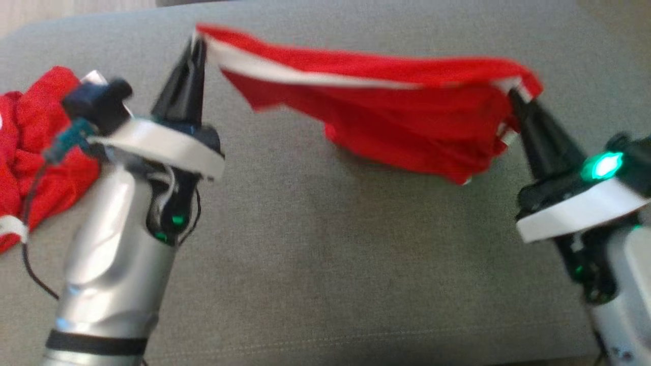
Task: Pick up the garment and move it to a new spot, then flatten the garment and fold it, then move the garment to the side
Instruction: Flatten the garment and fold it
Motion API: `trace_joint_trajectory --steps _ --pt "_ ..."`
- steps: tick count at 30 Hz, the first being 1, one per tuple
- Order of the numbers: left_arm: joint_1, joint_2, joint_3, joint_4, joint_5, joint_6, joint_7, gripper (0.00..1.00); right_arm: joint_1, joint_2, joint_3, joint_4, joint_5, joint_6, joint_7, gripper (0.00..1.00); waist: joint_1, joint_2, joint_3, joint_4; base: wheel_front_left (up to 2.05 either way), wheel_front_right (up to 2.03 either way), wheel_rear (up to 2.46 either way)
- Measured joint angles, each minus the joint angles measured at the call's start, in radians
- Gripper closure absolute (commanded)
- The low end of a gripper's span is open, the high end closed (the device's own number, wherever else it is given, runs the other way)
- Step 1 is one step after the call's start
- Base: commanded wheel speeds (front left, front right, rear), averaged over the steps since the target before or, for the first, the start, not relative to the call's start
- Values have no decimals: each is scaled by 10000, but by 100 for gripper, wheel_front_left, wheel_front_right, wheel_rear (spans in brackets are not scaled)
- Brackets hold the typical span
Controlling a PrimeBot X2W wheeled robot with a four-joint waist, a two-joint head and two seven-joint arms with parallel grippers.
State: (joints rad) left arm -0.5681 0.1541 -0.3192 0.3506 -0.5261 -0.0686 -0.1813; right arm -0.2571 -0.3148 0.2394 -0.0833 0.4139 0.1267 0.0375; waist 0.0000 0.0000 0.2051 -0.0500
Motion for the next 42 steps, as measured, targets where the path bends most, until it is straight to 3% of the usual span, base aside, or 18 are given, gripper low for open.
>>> trace_joint_trajectory --steps 11,22,28,33,38,42 --pt "-1643 105 376 -3296 84 702 598 100 -1687 -497 -980 -1847 819 0 859 100 0 0 -700 211 0 0 0" --pt "-1866 115 299 -3423 128 872 932 100 -1984 -568 -1193 -1810 1664 0 1386 100 0 0 -470 388 0 0 0" --pt "-2438 98 134 -2535 226 844 901 100 -3124 -734 -1028 -890 2174 0 1361 100 0 0 87 379 0 0 0" --pt "-4515 29 56 -1041 602 516 633 100 -5637 -911 -224 529 2836 0 926 100 0 0 847 296 0 0 0" --pt "-6688 -249 -15 984 1012 326 12 100 -8154 -830 569 2713 3225 0 23 100 0 0 1520 218 0 0 0" --pt "-7838 -493 -109 2842 1260 320 -437 100 -9392 -297 876 5221 2692 0 -807 100 0 0 1808 191 0 0 0"
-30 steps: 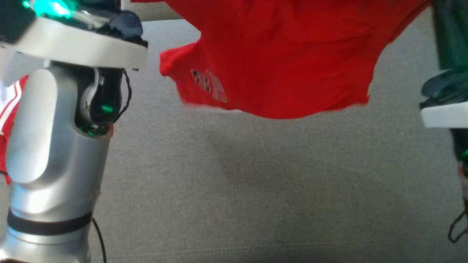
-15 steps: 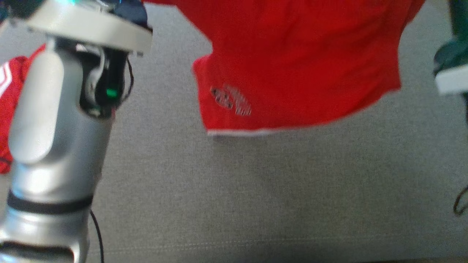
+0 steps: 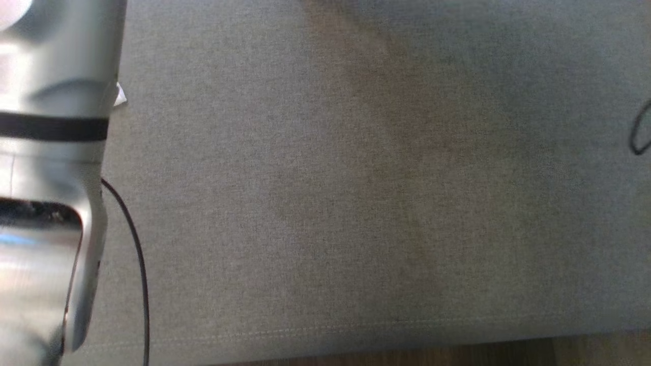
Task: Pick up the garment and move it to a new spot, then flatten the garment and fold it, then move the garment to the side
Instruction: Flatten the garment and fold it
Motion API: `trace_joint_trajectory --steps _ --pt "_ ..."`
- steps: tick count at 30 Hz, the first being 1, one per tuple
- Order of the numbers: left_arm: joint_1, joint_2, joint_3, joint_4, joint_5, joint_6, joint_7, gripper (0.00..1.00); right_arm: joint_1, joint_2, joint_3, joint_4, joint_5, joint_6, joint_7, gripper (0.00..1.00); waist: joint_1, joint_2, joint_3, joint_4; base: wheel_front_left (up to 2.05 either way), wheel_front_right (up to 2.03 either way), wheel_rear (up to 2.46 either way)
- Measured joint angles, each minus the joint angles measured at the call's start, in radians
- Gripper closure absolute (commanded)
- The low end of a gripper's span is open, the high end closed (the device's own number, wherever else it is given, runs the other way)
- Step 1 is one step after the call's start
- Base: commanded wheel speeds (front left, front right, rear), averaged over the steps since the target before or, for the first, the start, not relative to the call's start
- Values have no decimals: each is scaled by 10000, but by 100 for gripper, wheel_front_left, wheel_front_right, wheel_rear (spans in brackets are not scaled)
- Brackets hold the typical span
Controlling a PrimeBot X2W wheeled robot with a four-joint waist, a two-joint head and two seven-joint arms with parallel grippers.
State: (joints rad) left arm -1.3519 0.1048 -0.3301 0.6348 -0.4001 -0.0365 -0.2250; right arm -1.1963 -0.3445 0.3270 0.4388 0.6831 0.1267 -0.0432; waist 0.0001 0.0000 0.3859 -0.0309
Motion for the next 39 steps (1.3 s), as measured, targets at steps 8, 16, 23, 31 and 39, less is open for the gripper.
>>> trace_joint_trajectory --steps 8,16,23,31,39 --pt "65 -583 -234 3371 454 8 -316 100 -962 1875 1087 5319 -1411 0 -1494 100 0 0 231 76 0 0 0" --pt "1926 -800 -105 5089 -90 12 -313 100 -590 2546 1935 7380 -1511 0 -1787 100 0 0 468 58 0 0 0" --pt "3564 -821 238 4744 -930 -148 -311 100 1023 2685 3007 7451 -1016 0 -1871 100 0 0 -8 -80 0 0 0" --pt "6201 -796 533 2328 -197 201 -309 100 2754 2685 3356 6869 -403 0 -1977 100 0 0 -829 -148 0 0 0" --pt "9278 -725 907 8 215 188 -307 100 5386 2343 2633 5076 -219 0 -2050 100 0 0 -1725 -31 0 0 0"
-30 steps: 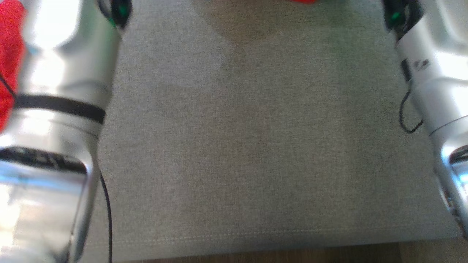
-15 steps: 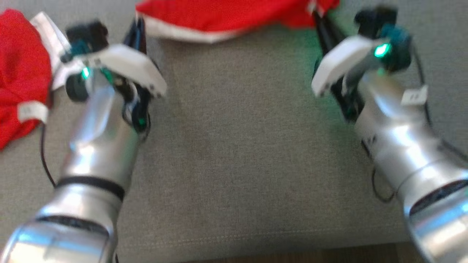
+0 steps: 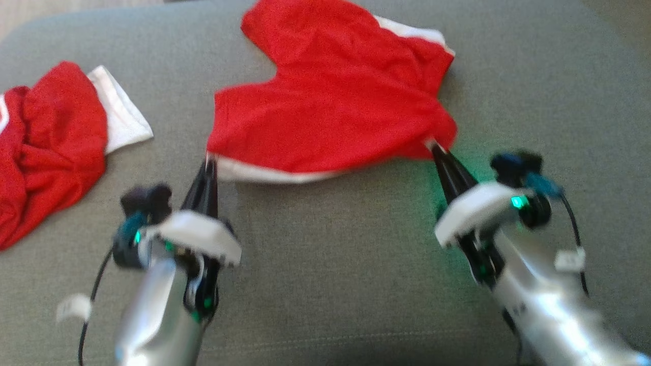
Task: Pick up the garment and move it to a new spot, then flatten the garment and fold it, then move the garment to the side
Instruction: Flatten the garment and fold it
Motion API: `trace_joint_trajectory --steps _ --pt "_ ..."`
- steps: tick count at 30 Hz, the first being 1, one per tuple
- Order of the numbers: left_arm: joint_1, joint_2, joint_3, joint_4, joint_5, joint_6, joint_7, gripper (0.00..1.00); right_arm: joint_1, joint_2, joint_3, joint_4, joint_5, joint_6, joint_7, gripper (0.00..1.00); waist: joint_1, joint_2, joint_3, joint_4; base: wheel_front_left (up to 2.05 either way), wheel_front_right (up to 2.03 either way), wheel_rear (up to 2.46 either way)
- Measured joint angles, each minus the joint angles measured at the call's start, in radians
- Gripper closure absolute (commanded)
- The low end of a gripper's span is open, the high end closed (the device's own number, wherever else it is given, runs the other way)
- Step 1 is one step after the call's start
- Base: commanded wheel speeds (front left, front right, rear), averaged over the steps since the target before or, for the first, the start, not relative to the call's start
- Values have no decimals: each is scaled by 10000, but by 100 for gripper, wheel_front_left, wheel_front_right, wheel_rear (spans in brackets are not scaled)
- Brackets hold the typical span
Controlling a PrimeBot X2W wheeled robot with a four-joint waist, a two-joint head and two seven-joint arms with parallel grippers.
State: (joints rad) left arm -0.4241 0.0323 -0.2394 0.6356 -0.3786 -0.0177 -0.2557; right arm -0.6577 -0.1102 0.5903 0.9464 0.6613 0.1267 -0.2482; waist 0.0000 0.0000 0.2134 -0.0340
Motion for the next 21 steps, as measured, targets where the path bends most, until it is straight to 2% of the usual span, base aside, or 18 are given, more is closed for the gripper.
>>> trace_joint_trajectory --steps 8,11,14,21 --pt "2825 73 263 -2713 63 451 2 100 3772 -742 -1273 -3287 -449 0 35 100 0 0 -790 110 0 0 0" --pt "3801 173 259 -3595 63 669 171 100 5224 -765 -1977 -4516 -842 0 604 100 0 0 -1013 153 0 0 0" --pt "4684 353 261 -4502 63 947 560 100 6675 -640 -2721 -5929 -1338 0 1358 100 -1 0 -1230 193 0 0 0" --pt "6371 497 259 -6514 63 1593 1438 100 9779 224 -3965 -9154 -2447 0 3467 100 -1 1 -1722 188 0 0 0"
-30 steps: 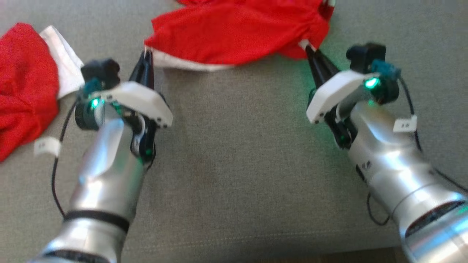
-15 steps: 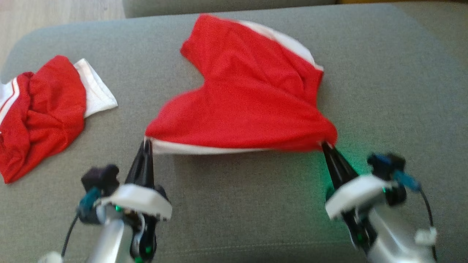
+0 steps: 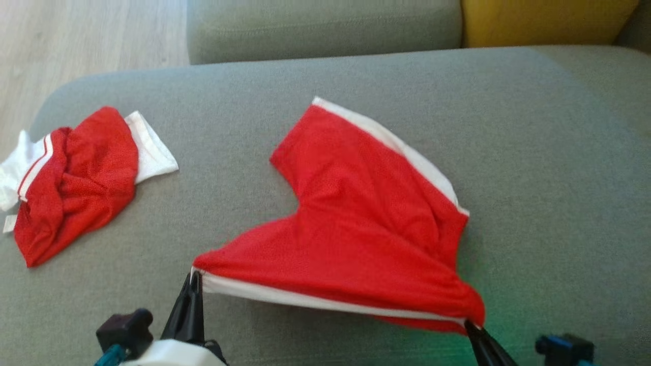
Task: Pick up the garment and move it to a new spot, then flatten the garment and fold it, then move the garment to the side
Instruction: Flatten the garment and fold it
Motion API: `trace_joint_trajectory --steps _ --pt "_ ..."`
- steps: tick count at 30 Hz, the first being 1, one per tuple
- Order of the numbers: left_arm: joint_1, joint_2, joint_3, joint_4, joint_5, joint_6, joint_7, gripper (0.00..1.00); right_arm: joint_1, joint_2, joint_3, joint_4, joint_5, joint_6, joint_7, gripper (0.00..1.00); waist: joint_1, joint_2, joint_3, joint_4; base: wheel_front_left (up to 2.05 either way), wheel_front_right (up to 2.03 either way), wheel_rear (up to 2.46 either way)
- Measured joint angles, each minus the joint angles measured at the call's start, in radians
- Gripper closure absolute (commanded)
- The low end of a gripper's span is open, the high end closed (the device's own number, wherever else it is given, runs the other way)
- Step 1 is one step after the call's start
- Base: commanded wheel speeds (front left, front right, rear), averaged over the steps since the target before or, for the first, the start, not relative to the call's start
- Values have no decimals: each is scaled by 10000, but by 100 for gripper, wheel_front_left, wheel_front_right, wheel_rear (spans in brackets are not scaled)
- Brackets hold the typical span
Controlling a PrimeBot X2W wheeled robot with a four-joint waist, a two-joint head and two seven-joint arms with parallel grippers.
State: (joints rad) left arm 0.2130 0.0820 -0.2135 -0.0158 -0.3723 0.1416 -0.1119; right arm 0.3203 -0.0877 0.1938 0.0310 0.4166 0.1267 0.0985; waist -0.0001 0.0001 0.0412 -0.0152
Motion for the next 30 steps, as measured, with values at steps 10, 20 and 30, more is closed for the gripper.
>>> trace_joint_trajectory --steps 10,20,30 --pt "-859 174 -334 -332 10 -278 560 100 389 443 -531 -1179 -13 0 915 100 0 0 167 -191 0 0 0" --pt "-5048 267 -575 1515 46 -1101 846 100 -2088 437 -709 -830 961 0 453 100 0 0 1448 -399 0 0 0" --pt "-9156 109 -769 5173 234 -1772 1179 100 -4237 431 -353 357 2176 0 -474 100 1 -1 3149 -1002 0 0 0"
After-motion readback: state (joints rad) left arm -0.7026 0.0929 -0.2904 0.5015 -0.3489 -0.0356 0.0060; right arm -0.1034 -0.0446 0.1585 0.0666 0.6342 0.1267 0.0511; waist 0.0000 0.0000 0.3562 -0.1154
